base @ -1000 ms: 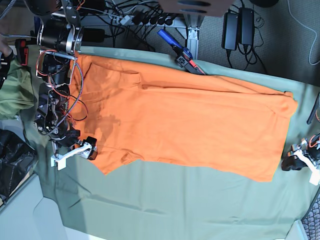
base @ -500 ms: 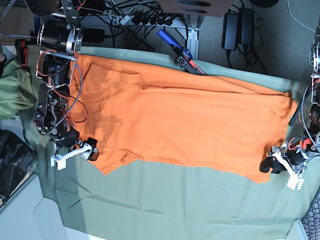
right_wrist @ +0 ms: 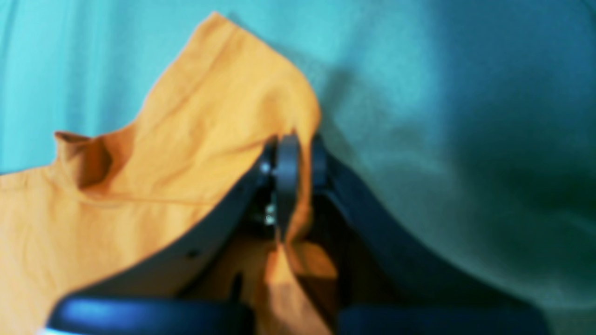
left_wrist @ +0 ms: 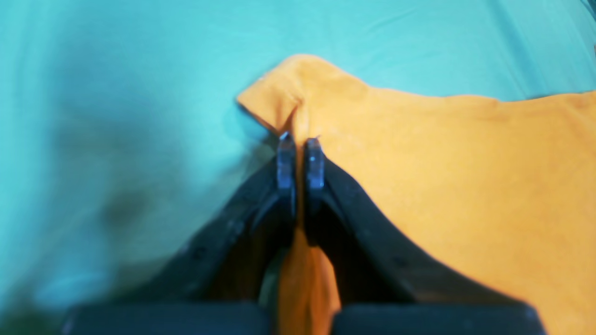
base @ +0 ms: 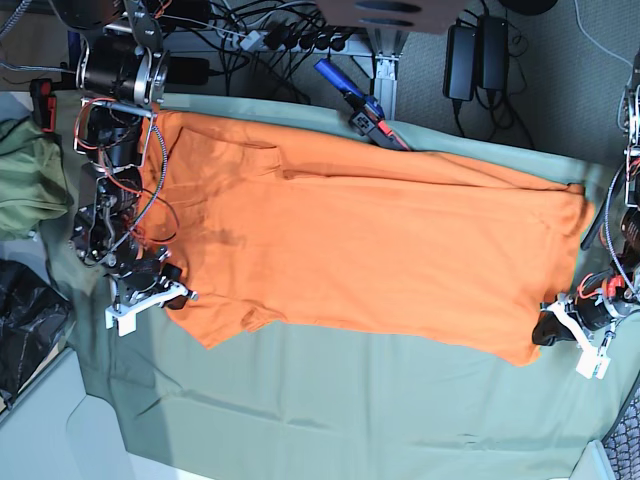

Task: Fold the T-shirt properly
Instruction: 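Release corners and regrasp the shirt's side edge with both grippers, then drag the held side edge across the shirt, folding it lengthwise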

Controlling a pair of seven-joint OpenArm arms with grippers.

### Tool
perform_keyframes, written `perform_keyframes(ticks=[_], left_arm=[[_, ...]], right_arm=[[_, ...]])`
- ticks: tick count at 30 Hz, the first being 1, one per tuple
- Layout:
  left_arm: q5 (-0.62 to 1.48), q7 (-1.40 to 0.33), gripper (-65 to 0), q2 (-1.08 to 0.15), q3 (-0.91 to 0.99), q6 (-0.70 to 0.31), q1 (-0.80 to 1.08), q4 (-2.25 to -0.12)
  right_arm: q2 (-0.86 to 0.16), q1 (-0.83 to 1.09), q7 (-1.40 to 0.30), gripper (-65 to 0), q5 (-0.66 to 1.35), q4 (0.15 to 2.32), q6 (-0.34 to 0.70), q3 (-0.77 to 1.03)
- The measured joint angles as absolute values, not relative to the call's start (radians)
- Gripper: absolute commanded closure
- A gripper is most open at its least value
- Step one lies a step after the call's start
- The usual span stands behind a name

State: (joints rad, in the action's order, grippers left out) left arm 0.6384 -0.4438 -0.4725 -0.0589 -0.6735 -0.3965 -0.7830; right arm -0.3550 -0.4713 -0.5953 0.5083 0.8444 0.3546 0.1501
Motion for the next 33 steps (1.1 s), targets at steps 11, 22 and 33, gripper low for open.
perform_keyframes(ticks=[11, 22, 33], left_arm=[[0.858, -0.667, 0.0, -0.52, -0.06, -0.682, -0.393, -0.793], [0.995, -0.82, 0.0, -0.608, -0.06, -0.684, -0.254, -0.999], [0.996, -0.8, 0.0, -0.609, -0.06, -0.684, -0.194, -1.058]], right_arm=[[-0.359, -0.331, -0.734, 0.0, 0.521, 1.121, 0.355, 0.16], [-0.448, -0.141, -0.742, 0.0, 0.55, 1.298, 0.355, 0.159], [-0.463, -0.113, -0.714, -44.1, 0.535, 1.304, 0.355, 0.159]])
